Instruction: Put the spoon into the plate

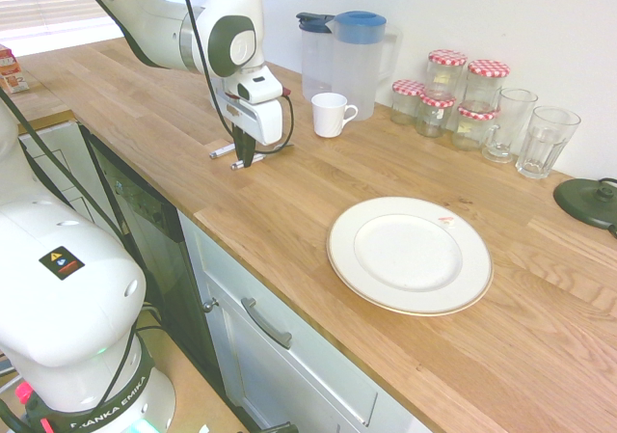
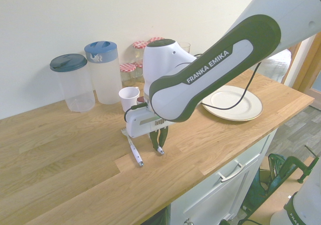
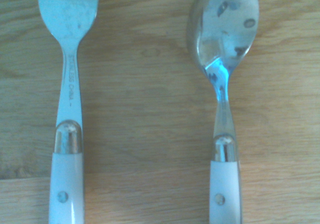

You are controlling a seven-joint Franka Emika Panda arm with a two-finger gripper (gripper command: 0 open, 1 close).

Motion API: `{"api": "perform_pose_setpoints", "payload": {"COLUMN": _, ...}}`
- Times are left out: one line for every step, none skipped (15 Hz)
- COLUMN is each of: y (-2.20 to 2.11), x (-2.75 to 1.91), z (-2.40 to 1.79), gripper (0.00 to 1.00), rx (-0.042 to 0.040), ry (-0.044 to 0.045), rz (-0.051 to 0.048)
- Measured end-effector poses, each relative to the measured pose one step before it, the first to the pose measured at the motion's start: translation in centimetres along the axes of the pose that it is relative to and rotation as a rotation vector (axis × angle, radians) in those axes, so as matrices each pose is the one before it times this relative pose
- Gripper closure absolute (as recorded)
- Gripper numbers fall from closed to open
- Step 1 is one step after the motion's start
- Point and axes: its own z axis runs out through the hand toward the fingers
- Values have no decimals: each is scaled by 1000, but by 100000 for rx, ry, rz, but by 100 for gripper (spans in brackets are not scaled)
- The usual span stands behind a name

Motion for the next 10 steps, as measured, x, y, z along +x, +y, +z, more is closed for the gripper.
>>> {"api": "perform_pose_setpoints", "payload": {"y": 169, "x": 702, "z": -1920, "gripper": 100, "rx": 3314, "ry": 347, "rz": -2229}}
{"api": "perform_pose_setpoints", "payload": {"y": 425, "x": 803, "z": -2157, "gripper": 100, "rx": 2251, "ry": 841, "rz": -2613}}
{"api": "perform_pose_setpoints", "payload": {"y": 711, "x": 1002, "z": -2330, "gripper": 100, "rx": 1393, "ry": 1426, "rz": -1813}}
{"api": "perform_pose_setpoints", "payload": {"y": 1046, "x": 1177, "z": -2073, "gripper": 100, "rx": 656, "ry": 1397, "rz": -827}}
{"api": "perform_pose_setpoints", "payload": {"y": 1382, "x": 1509, "z": -1668, "gripper": 100, "rx": -97, "ry": 796, "rz": -698}}
{"api": "perform_pose_setpoints", "payload": {"y": 1735, "x": 1872, "z": -1172, "gripper": 100, "rx": -724, "ry": 447, "rz": -1598}}
{"api": "perform_pose_setpoints", "payload": {"y": 2147, "x": 2090, "z": -648, "gripper": 100, "rx": -766, "ry": -254, "rz": -1690}}
{"api": "perform_pose_setpoints", "payload": {"y": 2833, "x": 2366, "z": -173, "gripper": 100, "rx": -446, "ry": -458, "rz": -773}}
{"api": "perform_pose_setpoints", "payload": {"y": 3172, "x": 2098, "z": 283, "gripper": 100, "rx": -249, "ry": -845, "rz": 95}}
{"api": "perform_pose_setpoints", "payload": {"y": 3171, "x": 1748, "z": 567, "gripper": 100, "rx": -687, "ry": -897, "rz": 330}}
